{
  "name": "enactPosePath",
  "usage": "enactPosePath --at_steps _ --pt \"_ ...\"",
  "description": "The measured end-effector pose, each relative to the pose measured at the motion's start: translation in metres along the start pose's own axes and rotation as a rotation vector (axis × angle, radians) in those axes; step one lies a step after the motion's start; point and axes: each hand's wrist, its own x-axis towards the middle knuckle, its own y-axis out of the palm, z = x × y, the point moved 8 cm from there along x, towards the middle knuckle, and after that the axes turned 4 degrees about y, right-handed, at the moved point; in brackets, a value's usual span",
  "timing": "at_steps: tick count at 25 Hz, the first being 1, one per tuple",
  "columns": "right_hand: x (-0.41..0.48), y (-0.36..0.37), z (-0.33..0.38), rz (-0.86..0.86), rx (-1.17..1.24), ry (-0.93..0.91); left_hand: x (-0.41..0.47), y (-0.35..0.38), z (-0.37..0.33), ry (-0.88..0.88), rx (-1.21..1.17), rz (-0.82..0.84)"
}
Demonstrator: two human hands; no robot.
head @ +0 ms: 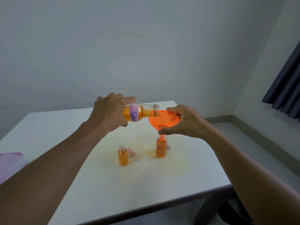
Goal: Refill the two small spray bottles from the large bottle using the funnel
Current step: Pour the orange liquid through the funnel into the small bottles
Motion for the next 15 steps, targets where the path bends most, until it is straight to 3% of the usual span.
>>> enactPosePath --at_steps 15 --pt "-0.0004 -0.0035 0.0007 -0.012 0.007 0.022 -0.0056 0.0082 0.0023 -0.06 -0.176 0.009"
